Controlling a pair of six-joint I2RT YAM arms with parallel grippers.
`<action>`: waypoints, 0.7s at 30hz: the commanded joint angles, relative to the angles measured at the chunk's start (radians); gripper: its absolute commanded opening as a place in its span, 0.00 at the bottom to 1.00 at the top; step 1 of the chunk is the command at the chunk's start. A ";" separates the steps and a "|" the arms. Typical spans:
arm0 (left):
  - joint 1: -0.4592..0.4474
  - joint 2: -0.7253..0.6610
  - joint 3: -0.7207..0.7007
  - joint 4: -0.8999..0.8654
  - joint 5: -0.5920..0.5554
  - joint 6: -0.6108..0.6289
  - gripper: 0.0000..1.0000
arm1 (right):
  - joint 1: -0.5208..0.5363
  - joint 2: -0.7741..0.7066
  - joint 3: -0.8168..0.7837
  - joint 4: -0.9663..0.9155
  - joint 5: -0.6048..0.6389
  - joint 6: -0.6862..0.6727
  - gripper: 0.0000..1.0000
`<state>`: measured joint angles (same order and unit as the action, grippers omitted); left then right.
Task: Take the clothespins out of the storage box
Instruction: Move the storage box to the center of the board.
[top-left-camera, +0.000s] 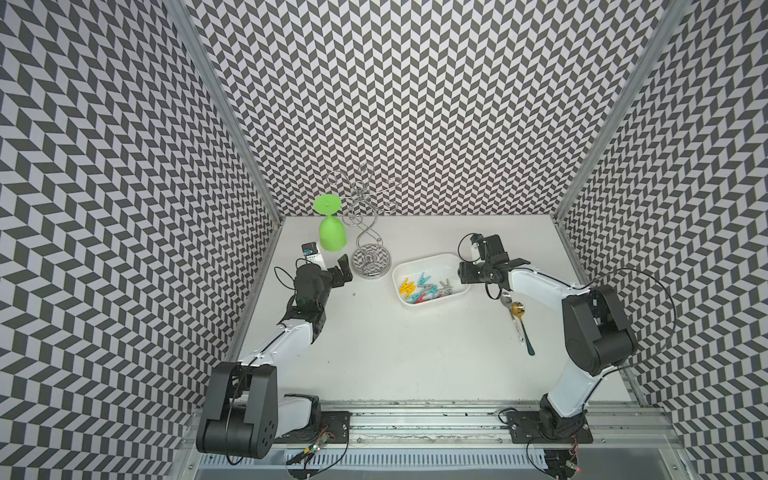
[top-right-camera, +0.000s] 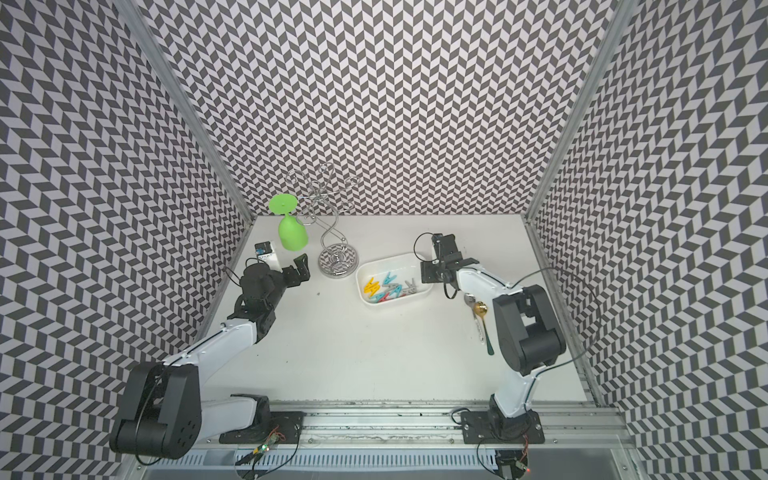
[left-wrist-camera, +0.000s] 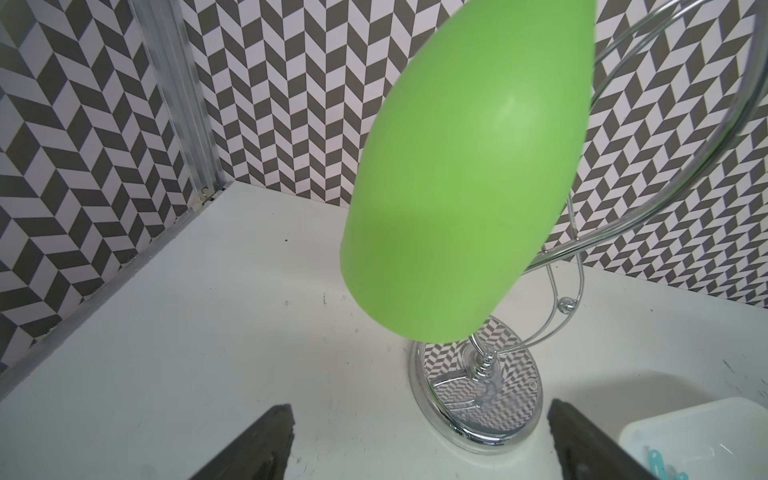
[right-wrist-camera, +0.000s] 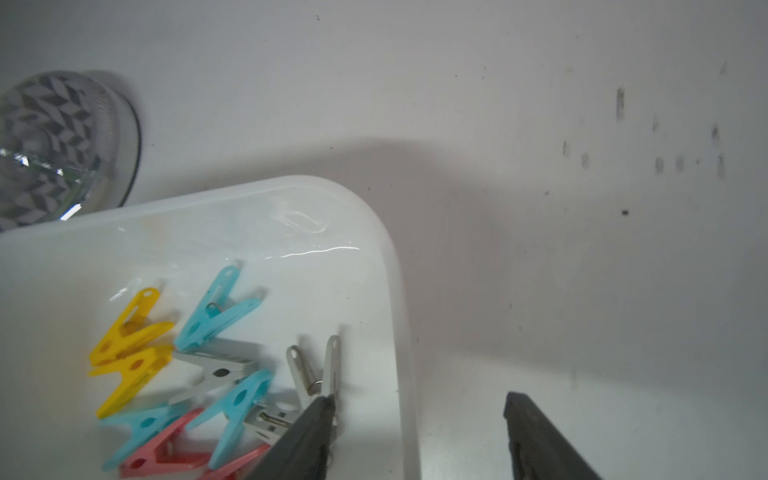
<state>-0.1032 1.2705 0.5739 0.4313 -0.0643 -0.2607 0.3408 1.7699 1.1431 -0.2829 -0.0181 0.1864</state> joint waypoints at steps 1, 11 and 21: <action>-0.004 -0.017 0.028 -0.018 0.015 -0.009 1.00 | 0.022 0.010 -0.020 0.019 0.029 0.013 0.50; -0.010 -0.027 0.024 -0.018 0.012 -0.016 1.00 | 0.042 0.012 -0.059 0.038 0.031 0.020 0.27; -0.027 -0.032 0.031 -0.033 0.017 -0.012 1.00 | 0.074 -0.086 -0.158 0.023 0.028 0.046 0.09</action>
<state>-0.1200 1.2675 0.5743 0.4221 -0.0578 -0.2710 0.3958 1.7298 1.0256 -0.2428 0.0032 0.2192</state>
